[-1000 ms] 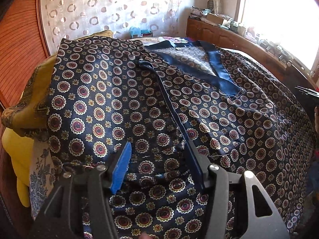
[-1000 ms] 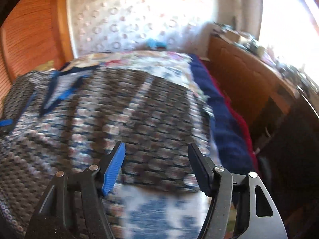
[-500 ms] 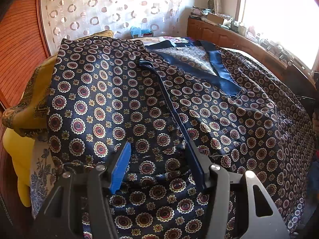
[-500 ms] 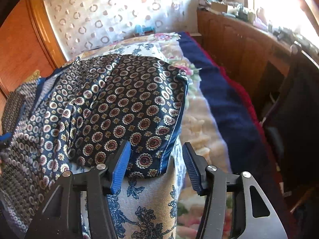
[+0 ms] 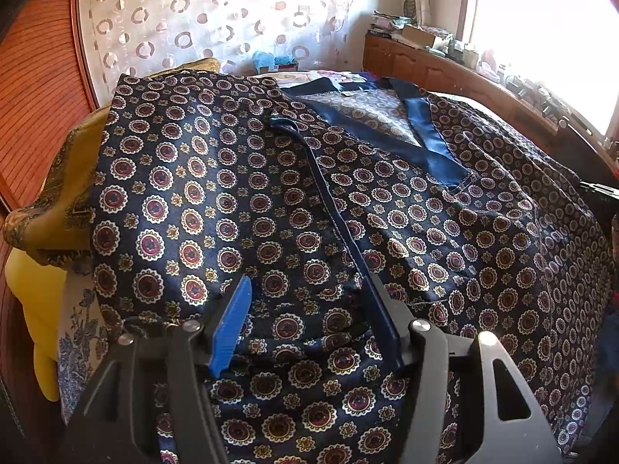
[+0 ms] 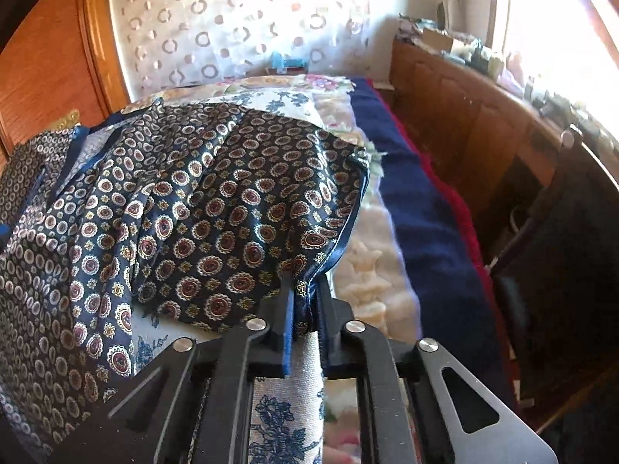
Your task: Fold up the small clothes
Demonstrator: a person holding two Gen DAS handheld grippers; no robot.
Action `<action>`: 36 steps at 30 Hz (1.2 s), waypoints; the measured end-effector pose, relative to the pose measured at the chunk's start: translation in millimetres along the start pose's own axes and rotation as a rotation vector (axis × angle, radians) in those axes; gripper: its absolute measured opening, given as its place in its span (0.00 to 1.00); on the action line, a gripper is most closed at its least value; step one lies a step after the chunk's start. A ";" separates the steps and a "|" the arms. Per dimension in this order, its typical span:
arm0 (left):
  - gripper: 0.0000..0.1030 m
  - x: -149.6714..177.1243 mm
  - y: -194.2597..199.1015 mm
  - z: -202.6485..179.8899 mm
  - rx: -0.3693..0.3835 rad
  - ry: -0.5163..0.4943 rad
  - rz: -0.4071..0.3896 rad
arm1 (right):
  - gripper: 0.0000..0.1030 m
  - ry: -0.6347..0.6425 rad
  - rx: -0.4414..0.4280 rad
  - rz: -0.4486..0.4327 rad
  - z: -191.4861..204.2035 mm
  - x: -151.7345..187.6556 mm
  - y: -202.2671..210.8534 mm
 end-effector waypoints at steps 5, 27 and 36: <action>0.60 0.1 -1.9 -2.8 -0.019 -0.002 -0.001 | 0.05 -0.006 0.037 -0.063 -7.9 -20.3 17.6; 0.60 -0.6 -1.0 -2.5 -0.011 0.014 -0.004 | 0.52 0.357 -0.247 -0.199 207.8 -134.1 27.9; 0.60 -17.3 22.4 1.9 -0.016 0.041 -0.093 | 0.52 0.249 -0.198 -0.094 159.9 -107.9 -18.3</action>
Point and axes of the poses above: each gripper's, at about its wrist camera, not at the fingertips, and y roughly against the way its jaws point, z to its left, x to its underside, the point moved 9 cm from there along -y, roughly the way its jaws point, and after that the axes turned 14 degrees about y, right-handed, at the moved point
